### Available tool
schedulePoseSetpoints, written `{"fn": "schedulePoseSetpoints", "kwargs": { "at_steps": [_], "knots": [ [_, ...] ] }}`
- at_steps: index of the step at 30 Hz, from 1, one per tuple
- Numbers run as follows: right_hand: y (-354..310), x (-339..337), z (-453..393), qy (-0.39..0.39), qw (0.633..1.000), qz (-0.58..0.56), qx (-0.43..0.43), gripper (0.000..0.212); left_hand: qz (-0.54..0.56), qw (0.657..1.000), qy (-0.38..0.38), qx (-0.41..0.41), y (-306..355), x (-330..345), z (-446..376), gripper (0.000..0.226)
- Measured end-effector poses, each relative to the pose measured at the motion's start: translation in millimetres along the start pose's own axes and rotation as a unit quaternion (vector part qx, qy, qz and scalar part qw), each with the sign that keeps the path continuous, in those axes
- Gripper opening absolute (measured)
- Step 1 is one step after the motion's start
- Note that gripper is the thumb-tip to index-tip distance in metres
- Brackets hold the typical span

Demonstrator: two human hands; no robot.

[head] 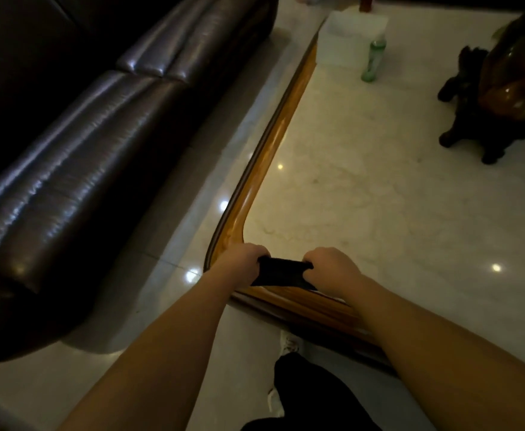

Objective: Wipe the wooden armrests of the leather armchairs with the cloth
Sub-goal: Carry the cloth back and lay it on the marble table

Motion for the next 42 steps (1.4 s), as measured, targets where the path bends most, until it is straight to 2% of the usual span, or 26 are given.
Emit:
{"fn": "schedulePoseSetpoints", "kwargs": {
  "at_steps": [8, 13, 19, 23, 30, 37, 42],
  "knots": [
    [47, 76, -63, 0.013, 0.994, -0.066, 0.081, 0.025, 0.080, 0.996, -0.018, -0.037, -49, 71, -71, 0.032],
    [78, 128, -75, 0.021, 0.991, -0.085, 0.105, 0.026, 0.180, 0.979, 0.008, -0.091, -89, 117, -95, 0.024],
    [104, 164, -99, 0.046, 0.985, -0.106, 0.126, 0.023, 0.236, 0.967, 0.028, -0.087, -116, 156, -129, 0.022],
    [123, 177, -124, 0.061, 0.977, -0.128, 0.158, 0.019, 0.228, 0.971, 0.018, -0.062, -123, 177, -163, 0.024],
    [150, 182, -179, 0.038, 0.980, -0.114, 0.157, 0.016, 0.197, 0.980, 0.028, -0.031, -130, 189, -229, 0.022],
    [163, 181, -234, 0.043, 0.979, -0.119, 0.157, 0.012, 0.217, 0.973, 0.024, -0.075, -154, 193, -274, 0.027],
    [162, 179, -259, 0.039, 0.985, -0.102, 0.135, 0.022, 0.269, 0.955, 0.015, -0.126, -167, 194, -297, 0.023]
  ]
}}
Point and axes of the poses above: each hand's wrist, its own z-axis away from the middle knuckle, its own x-axis out of the palm, y = z × x, the point moved 10 cm from there along -z, towards the middle knuckle, and after that the axes turned 14 degrees about y, right-handed, at the moved point
